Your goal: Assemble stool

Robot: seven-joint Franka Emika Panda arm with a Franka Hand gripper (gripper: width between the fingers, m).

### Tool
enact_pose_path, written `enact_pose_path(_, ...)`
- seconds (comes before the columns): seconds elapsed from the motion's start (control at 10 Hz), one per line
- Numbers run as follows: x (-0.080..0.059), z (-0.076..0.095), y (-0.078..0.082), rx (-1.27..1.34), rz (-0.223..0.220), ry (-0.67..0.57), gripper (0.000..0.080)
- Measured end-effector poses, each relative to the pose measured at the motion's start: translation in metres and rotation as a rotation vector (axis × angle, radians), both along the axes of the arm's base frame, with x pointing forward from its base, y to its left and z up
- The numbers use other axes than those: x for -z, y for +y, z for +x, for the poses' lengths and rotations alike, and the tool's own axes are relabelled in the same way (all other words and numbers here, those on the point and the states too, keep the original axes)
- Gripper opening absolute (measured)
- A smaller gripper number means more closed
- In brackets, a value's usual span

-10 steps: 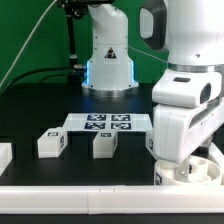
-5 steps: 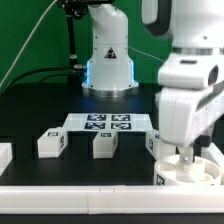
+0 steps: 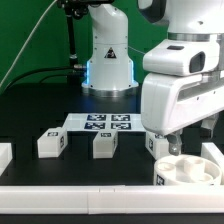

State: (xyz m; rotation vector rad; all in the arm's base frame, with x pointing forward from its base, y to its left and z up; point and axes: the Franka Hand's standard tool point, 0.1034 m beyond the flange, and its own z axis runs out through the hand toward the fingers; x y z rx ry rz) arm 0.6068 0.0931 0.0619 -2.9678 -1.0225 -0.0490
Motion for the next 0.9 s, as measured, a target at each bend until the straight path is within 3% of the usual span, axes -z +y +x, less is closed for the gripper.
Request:
enact_pose_path(0.5, -0.003, -0.017, -0.008, 0.529, -0.004, 0.036, 0.0649)
enact_pose_path(0.6, -0.010, -0.011, -0.011, 0.656, 0.036, 0.041, 0.0649)
enact_pose_path(0.9, -0.007, -0.017, -0.011, 0.694, 0.031, 0.072, 0.0649)
